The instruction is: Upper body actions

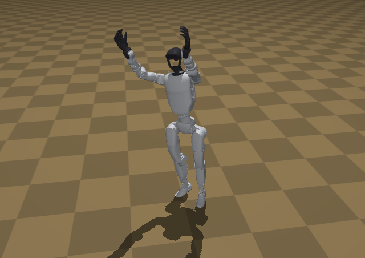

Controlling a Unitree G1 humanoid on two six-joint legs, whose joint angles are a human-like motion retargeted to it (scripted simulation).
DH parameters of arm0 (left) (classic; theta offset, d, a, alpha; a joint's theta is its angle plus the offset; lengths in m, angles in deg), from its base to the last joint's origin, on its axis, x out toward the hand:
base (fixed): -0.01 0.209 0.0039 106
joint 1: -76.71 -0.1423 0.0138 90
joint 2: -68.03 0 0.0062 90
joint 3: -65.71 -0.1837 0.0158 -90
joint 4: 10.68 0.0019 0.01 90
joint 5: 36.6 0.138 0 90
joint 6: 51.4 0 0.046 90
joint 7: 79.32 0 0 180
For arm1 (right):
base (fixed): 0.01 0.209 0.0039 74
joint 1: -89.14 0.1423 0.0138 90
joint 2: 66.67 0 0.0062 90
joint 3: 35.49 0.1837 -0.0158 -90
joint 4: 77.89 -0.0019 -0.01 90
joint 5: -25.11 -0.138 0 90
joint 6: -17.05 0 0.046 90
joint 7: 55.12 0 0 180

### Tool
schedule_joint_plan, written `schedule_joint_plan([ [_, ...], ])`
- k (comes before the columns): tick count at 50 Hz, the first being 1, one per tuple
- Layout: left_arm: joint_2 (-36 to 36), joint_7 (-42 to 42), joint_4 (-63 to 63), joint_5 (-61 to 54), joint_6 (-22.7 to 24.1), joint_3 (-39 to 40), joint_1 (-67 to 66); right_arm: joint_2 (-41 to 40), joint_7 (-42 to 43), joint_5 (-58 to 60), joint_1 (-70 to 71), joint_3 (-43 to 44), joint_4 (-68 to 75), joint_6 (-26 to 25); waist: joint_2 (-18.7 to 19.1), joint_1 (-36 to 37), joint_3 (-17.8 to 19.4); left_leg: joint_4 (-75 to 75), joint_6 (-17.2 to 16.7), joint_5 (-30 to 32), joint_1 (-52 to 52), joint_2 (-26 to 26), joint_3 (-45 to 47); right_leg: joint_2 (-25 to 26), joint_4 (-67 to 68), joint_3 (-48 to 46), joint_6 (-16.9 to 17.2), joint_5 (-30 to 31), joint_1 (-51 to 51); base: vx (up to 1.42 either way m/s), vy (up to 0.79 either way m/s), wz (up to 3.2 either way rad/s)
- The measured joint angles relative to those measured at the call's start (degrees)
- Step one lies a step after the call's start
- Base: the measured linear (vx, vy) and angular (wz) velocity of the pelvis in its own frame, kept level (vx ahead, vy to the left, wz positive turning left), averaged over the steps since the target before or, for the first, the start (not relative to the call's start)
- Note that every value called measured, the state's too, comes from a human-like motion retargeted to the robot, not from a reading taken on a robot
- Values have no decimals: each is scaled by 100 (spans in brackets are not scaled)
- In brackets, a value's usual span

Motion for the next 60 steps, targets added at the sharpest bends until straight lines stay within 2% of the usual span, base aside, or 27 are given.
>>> schedule_joint_plan([
  [5,219,-113,25,173,95,274,-856,-9,100,602,-784,49,163,-79,22,124,-192,-1,19,-13,117,-20,53,18,-3,47,-20,11,94,16,1,-9],
  [10,482,-119,219,606,2,576,-2010,-332,-296,1278,-2093,576,335,-216,74,66,-206,2,57,-14,334,-71,33,23,-14,18,-40,11,332,6,0,-1],
  [18,1141,245,637,1174,-304,1384,-4282,-1375,-1209,3342,-4855,1983,368,-166,120,-211,133,25,106,52,662,-127,-66,-2,-27,-93,-55,43,747,0,0,0],
  [27,1799,674,1342,1945,-832,1757,-7099,-2834,-2037,5401,-7319,3219,1164,-253,117,-553,632,7,112,129,773,-123,-54,-36,-16,-78,-55,143,814,-7,-1,-3],
  [32,2504,1261,1822,1778,-1174,2087,-8552,-3171,-2119,6312,-8438,3238,1958,-579,76,-611,949,-9,104,130,847,-106,10,-50,14,-8,-48,187,805,-5,1,-8],
  [38,3216,1678,2076,2057,-1548,2543,-9982,-3407,-1880,7350,-9764,2829,2590,-1094,3,-689,1338,-27,89,123,898,-73,71,-43,22,60,-39,220,792,-5,2,-7],
  [40,3433,1772,2233,2163,-1723,2602,-10330,-3477,-1651,7633,-10251,2762,2701,-1404,7,-683,1402,-44,87,119,907,-56,95,-32,27,86,-33,225,773,9,8,-10],
  [42,3576,1865,2324,2242,-1812,2590,-10727,-3577,-1109,7748,-10722,2784,2785,-1709,22,-694,1468,-50,88,115,922,-45,103,-22,28,95,-28,223,781,10,8,-5],
  [44,3736,1830,2374,2311,-1867,2649,-11090,-3636,-724,7699,-11127,2789,2876,-1802,25,-727,1547,-50,90,111,954,-43,94,-20,28,86,-23,218,818,11,7,2],
  [48,4050,1792,2382,2217,-1932,2911,-11674,-3704,-509,7435,-11763,2945,2939,-1896,30,-809,1715,-51,95,107,1003,-46,89,-25,27,81,-15,212,871,2,1,1],
  [55,4311,2049,2362,1973,-2080,3228,-12169,-3687,-1435,6507,-12119,3354,3029,-2129,16,-838,1937,-51,96,109,1070,-58,138,-48,25,133,-7,240,913,0,0,0],
  [60,4362,2225,2086,1781,-2083,3268,-12165,-3682,-1981,6394,-11960,3314,2833,-2195,14,-799,2081,-59,98,117,1123,-42,218,-46,40,216,-5,287,906,-1,0,-6],
])
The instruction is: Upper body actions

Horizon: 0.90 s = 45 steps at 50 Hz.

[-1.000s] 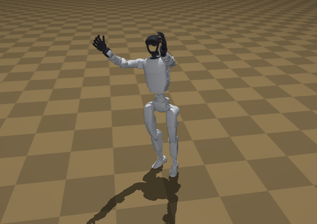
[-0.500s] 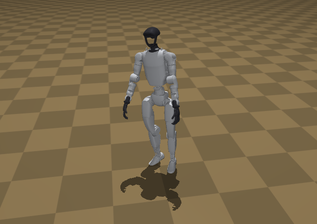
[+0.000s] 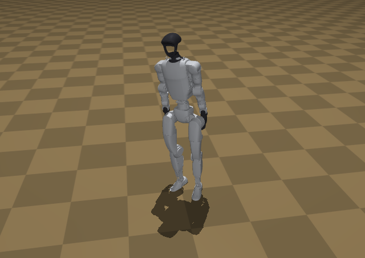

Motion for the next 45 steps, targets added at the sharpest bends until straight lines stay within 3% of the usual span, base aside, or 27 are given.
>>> schedule_joint_plan([
  [3,-32,5,-103,31,-39,-85,123,-34,-50,134,171,-100,-140,67,-1,275,99,-34,127,86,-21,-55,304,98,4,270,-78,90,-39,-2,0,-34],
  [5,-115,81,-131,173,-145,-265,266,-102,-57,217,298,-36,-206,12,-96,-572,144,39,116,128,-80,-257,-580,-2,-147,-642,-169,111,101,-1,0,275],
  [9,-270,107,-187,639,-423,-570,424,-209,-94,91,328,-65,-311,-36,-125,-1276,161,36,129,221,-98,-405,-1327,-103,-291,-1400,-125,149,270,0,0,188],
  [12,-337,-50,-182,887,-415,-701,491,-181,33,161,278,-170,-280,-47,-129,-1119,125,16,121,208,-87,-385,-1198,-96,-251,-1268,-130,119,239,1,1,-40],
  [15,-318,-219,-65,935,-308,-728,586,-136,114,236,236,-174,-144,-3,-99,-477,85,-1,78,117,-52,-244,-621,-48,-130,-669,-116,53,126,1,2,-165],
  [22,-340,243,221,888,-487,-1082,788,-126,111,-532,164,-79,199,-22,-29,338,-43,-35,77,73,-37,-66,73,18,-18,49,-26,9,21,2,-1,-89],
  [23,-382,283,245,925,-488,-1190,844,-113,106,-654,194,-101,217,-18,-41,356,-26,-31,114,112,-55,-99,87,33,-40,50,-60,55,27,2,-1,148],
  [25,-514,332,295,946,-494,-1500,1102,-93,153,-762,386,-42,256,-40,-134,-979,-7,61,83,157,-104,-365,-1293,-157,-250,-1350,-59,81,270,-2,-2,394],
  [27,-655,262,287,932,-510,-1517,1347,-46,230,-662,611,-188,251,-93,-99,-645,-48,36,90,166,-92,-256,-909,-123,-166,-952,-14,54,226,-6,-3,-92],
  [28,-731,235,293,901,-535,-1458,1571,-22,227,-630,828,-230,263,-123,-16,24,-94,15,24,67,-25,-21,-254,-72,23,-255,69,-26,75,-8,-4,-318],
  [29,-810,241,296,840,-565,-1454,1808,0,167,-659,1027,-174,250,-139,-15,161,-137,14,19,52,-29,3,-145,-55,45,-145,55,-26,33,-7,-5,-181],
  [36,-1636,412,154,723,-791,-1144,3942,-11,-850,-1762,3034,708,-236,-320,-112,61,-490,20,57,95,-53,-90,-327,-35,-3,-354,-33,11,64,1,-9,13],
  [40,-2016,108,23,975,-849,-957,5532,125,-1370,-2222,4555,1009,-621,-468,-146,48,-766,32,56,82,-79,-76,-341,-16,7,-370,-33,-17,57,2,-12,3],
  [45,-2414,-425,-536,366,-481,-1218,7189,388,-1644,-3082,6306,590,-1330,-422,-139,57,-1151,36,34,42,-200,-52,-320,3,-4,-346,-28,-49,-64,5,-3,-1],
])
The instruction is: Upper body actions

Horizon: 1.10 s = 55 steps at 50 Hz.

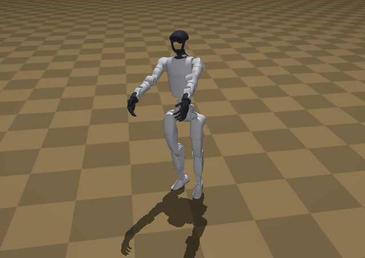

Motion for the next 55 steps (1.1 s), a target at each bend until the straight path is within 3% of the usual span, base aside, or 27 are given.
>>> schedule_joint_plan([
  [6,-463,-576,-733,-707,449,-423,1699,721,344,-1748,1761,-1332,-913,386,100,107,-493,9,-52,-70,-351,53,78,36,-22,86,3,-51,-358,5,9,-9],
  [10,-890,-877,-1323,-971,761,-938,2570,1451,901,-2820,2806,-2295,-1486,910,146,232,-779,17,-90,-106,-540,111,121,50,-13,139,27,-80,-560,11,6,-7],
  [18,-1498,-1505,-2548,-1897,2136,-1584,4221,2713,2483,-3712,4920,-3320,-2335,2007,96,520,-858,37,-171,-150,-938,228,133,52,-4,173,85,-126,-949,-11,2,0],
  [20,-1672,-1588,-2632,-2100,2290,-1707,4582,2969,2873,-3811,5366,-3522,-2415,2284,114,562,-835,44,-184,-154,-1019,246,113,47,-2,156,100,-143,-1011,-15,5,9],
  [27,-1953,-1795,-2666,-2361,2473,-1770,5310,3510,3330,-3953,6217,-3968,-2515,2387,150,754,-708,42,-209,-187,-1060,254,128,33,12,171,115,-191,-1058,-10,3,0],
  [45,-1799,-1453,-2348,-2389,2249,-1688,4738,3393,2929,-3852,5663,-3907,-2160,2270,156,857,-834,5,-170,-195,-912,174,141,47,-13,168,75,-206,-910,2,1,0],
  [50,-1751,-1292,-2306,-2087,2125,-1613,4244,3398,2365,-3317,5089,-3780,-2112,2192,166,875,-870,13,-153,-176,-933,167,151,58,-8,174,56,-175,-935,1,0,0],
  [55,-1609,-1005,-2154,-1583,1983,-1235,2920,2881,1474,-2308,3454,-3026,-2162,2211,212,632,-1095,1,-120,-160,-811,126,159,66,-18,173,29,-150,-817,17,-4,-1],
])
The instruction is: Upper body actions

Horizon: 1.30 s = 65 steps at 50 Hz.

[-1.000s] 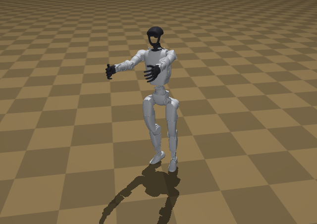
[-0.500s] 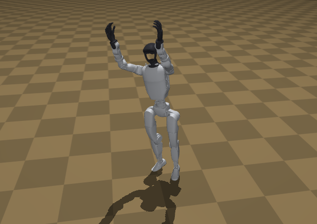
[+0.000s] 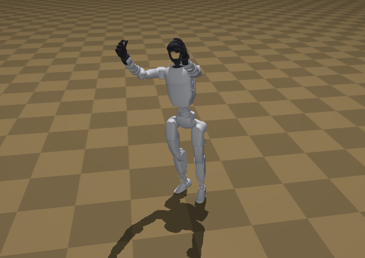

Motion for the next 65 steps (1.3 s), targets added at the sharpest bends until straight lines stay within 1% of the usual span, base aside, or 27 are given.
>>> schedule_joint_plan([
  [5,134,277,461,695,-265,452,-1503,-985,-192,1632,-1899,1122,39,-53,-1,-267,268,-8,47,12,365,-80,26,-18,-2,11,-31,13,364,1,-9,-5],
  [8,219,175,843,1544,-577,484,-2475,-1669,-648,2465,-3036,1859,258,-185,-68,-385,492,-1,62,17,583,-139,22,-58,1,1,-44,16,587,-2,-10,0],
  [10,344,48,1131,2098,-900,468,-3168,-2078,-1139,2781,-3716,2299,527,-353,-85,-454,588,-2,71,23,658,-164,9,-72,-2,-14,-49,18,666,0,0,0],
  [12,529,162,1385,2477,-1186,502,-3903,-2471,-1674,2891,-4343,2623,902,-623,-88,-515,640,-10,75,28,676,-176,2,-80,-2,-21,-48,25,680,0,0,0],
  [15,952,504,1687,2645,-1498,697,-5002,-2868,-2295,3013,-5281,2915,1487,-1014,-92,-579,739,-23,78,38,669,-183,4,-89,3,-17,-46,40,654,-4,2,0],
  [16,1137,641,1741,2579,-1557,774,-5380,-2964,-2319,3127,-5631,2969,1664,-1092,-94,-582,793,-28,79,41,678,-185,6,-93,6,-14,-44,46,653,-3,6,-3],
  [18,1512,886,1825,2387,-1636,964,-6155,-3115,-2162,3385,-6320,3035,1995,-1156,-97,-588,927,-38,81,44,701,-184,11,-101,14,-6,-37,61,652,0,8,-4],
  [22,2278,1368,2092,2189,-1769,1315,-7524,-3219,-1457,4117,-7580,3072,2664,-1201,-67,-548,1253,-56,80,43,782,-165,38,-104,30,27,-20,91,678,-1,10,-7],
  [25,2740,1596,2439,2295,-1867,1572,-8280,-3245,-1042,4840,-8267,3303,3265,-1601,-27,-558,1459,-67,79,46,798,-143,38,-103,35,31,-2,104,673,-3,9,-1],
  [27,3045,1454,2713,2292,-1873,1718,-8655,-3276,-784,4999,-8608,3470,3737,-1902,-26,-613,1552,-67,78,51,788,-143,17,-110,28,12,7,104,677,3,8,8],
  [28,3202,1200,2845,2267,-1819,1867,-8822,-3254,-714,4942,-8758,3502,3980,-2020,-36,-640,1587,-67,77,54,780,-147,3,-118,24,-1,11,102,678,3,7,-167],
  [29,3359,870,2928,2179,-1732,2105,-8976,-3226,-669,4841,-8876,3479,4188,-2108,-22,-76,1554,-62,16,-16,799,21,585,23,-50,590,11,3,772,0,8,-436],
  [30,3517,502,2986,2058,-1630,2387,-9124,-3197,-637,4718,-8978,3428,4378,-2181,5,784,1488,-54,-75,-124,833,276,1464,239,-160,1484,11,-145,912,1,7,-463],
  [31,3651,275,2986,1862,-1572,2565,-9286,-3220,-569,4559,-9142,3533,4421,-2165,55,907,1490,-35,-101,-136,838,378,1525,197,-43,1562,131,-110,753,3,6,-196],
  [32,3790,89,2986,1633,-1520,2723,-9449,-3248,-473,4375,-9311,3640,4438,-2138,69,644,1520,-21,-80,-99,799,329,1217,101,29,1256,179,-39,633,7,4,389],
  [33,3935,-16,2986,1339,-1476,2841,-9617,-3285,-321,4143,-9493,3753,4405,-2089,10,-390,1608,-20,34,32,671,-25,170,-102,11,182,79,102,593,7,3,517],
  [34,4018,13,2986,1098,-1484,3005,-9756,-3295,-237,3997,-9616,3809,4374,-2056,-10,-739,1648,-27,70,83,630,-139,-180,-178,14,-174,56,144,577,5,3,425],
  [35,4071,109,2986,884,-1517,3193,-9880,-3292,-186,3894,-9712,3837,4345,-2031,-11,-746,1664,-40,66,93,632,-133,-181,-190,28,-172,72,138,573,1,3,60],
  [38,4096,724,2986,550,-1917,3357,-10081,-3260,-276,4155,-9825,3858,4182,-2087,-69,-466,1709,-63,59,69,650,-137,133,-95,-27,126,-7,101,607,-2,3,-72],
  [41,3981,1482,2986,860,-2282,3136,-10160,-3221,-381,4648,-9798,3645,3893,-2113,-63,-514,1824,-62,66,80,674,-140,128,-89,-30,118,-19,126,620,-4,1,1],
  [44,3849,1859,2953,1453,-2322,2798,-10147,-3187,-461,5212,-9712,3362,3593,-2008,-74,-544,1907,-66,72,94,711,-150,135,-81,-39,121,-35,143,655,0,0,0],
  [45,3802,1896,2913,1638,-2296,2674,-10130,-3175,-487,5410,-9667,3279,3504,-1958,-81,-549,1926,-67,73,98,719,-153,136,-81,-41,121,-38,149,662,0,0,0],
  [48,3751,1501,2771,1803,-2151,2435,-10013,-3177,-513,5831,-9522,3097,3292,-1875,-106,-522,1929,-70,76,107,722,-164,146,-74,-52,126,-57,162,663,0,0,0],
  [53,3864,741,2525,1360,-1826,2454,-9785,-3259,-577,6193,-9353,2860,3044,-1769,-129,-427,1863,-80,72,121,700,-162,162,-61,-59,139,-73,171,636,0,0,0],
  [58,3885,1010,2422,1238,-1828,2366,-9623,-3310,-624,6747,-9338,2551,2978,-1654,-159,-376,1813,-76,75,126,691,-178,112,-59,-70,84,-84,148,667,0,0,0],
  [62,3852,1302,2424,1475,-1920,2261,-9629,-3310,-394,7345,-9440,2326,3013,-1718,-165,-374,1780,-86,82,109,716,-205,90,-43,-83,56,-101,108,715,1,0,11],
  [65,3847,1542,2475,1758,-2102,2279,-9672,-3288,-109,7755,-9556,2231,3072,-1893,-132,-797,1729,-187,133,40,846,-363,-349,-93,-93,-383,-82,49,758,3,1,115],
])
